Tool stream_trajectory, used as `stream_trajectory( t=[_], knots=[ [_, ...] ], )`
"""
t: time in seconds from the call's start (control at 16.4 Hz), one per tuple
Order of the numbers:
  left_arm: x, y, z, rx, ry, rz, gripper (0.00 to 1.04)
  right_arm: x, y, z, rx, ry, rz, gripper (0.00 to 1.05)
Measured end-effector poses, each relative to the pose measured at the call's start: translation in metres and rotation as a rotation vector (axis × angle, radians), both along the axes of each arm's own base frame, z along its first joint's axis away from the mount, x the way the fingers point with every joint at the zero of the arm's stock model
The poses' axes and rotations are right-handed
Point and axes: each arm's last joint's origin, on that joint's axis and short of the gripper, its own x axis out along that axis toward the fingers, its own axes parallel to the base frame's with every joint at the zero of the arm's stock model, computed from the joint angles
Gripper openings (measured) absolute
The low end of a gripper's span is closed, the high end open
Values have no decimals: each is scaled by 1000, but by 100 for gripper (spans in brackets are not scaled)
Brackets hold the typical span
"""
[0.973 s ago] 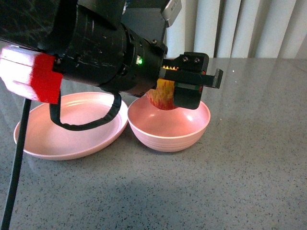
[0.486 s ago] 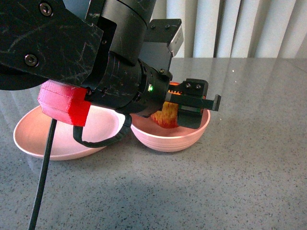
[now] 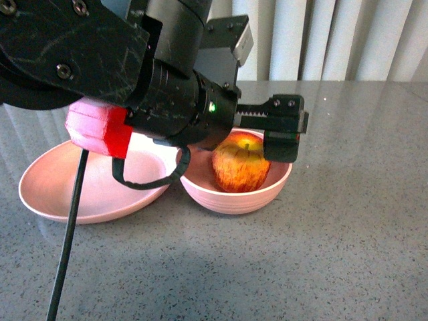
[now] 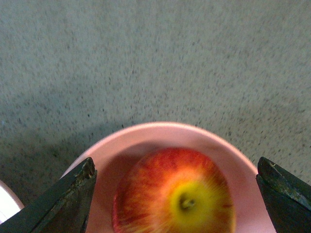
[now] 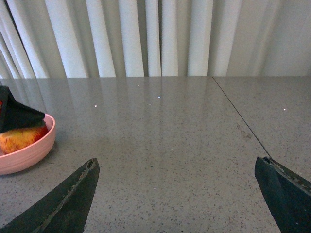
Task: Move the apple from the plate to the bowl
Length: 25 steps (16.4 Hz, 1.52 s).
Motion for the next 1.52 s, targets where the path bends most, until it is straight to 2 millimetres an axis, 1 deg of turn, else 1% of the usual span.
stream_trajectory(
  t=[0.24,0.43,0.55,0.67,0.73,0.91,0.97,1.03,1.09,1.22,1.28,1.34,1.4,1.46,1.52],
  knots=[
    [-14,13,54,-125,-157,14,98,0,0,0,0,0,0,98],
    [-21,19,71,-149,-214,27,98,0,0,0,0,0,0,98],
    [-24,22,78,-156,-238,35,98,0,0,0,0,0,0,98],
    [-31,28,90,-173,-278,43,98,0,0,0,0,0,0,98],
    [-36,33,97,-183,-297,50,98,0,0,0,0,0,0,98],
    [-62,54,118,-205,-388,84,98,0,0,0,0,0,0,98],
    [-78,69,126,-201,-429,113,98,0,0,0,0,0,0,98],
    [-86,76,128,-182,-485,178,94,0,0,0,0,0,0,98],
    [-99,91,125,-137,-560,332,84,0,0,0,0,0,0,98],
    [-114,114,109,-83,-590,472,69,0,0,0,0,0,0,98],
    [-121,127,96,-54,-585,502,60,0,0,0,0,0,0,98],
    [-131,140,76,-30,-565,513,48,0,0,0,0,0,0,98],
    [-141,148,61,-21,-548,496,35,0,0,0,0,0,0,98],
    [-150,155,51,-24,-548,487,22,0,0,0,0,0,0,98],
    [-156,160,47,-27,-554,487,15,0,0,0,0,0,0,98]
  ],
)
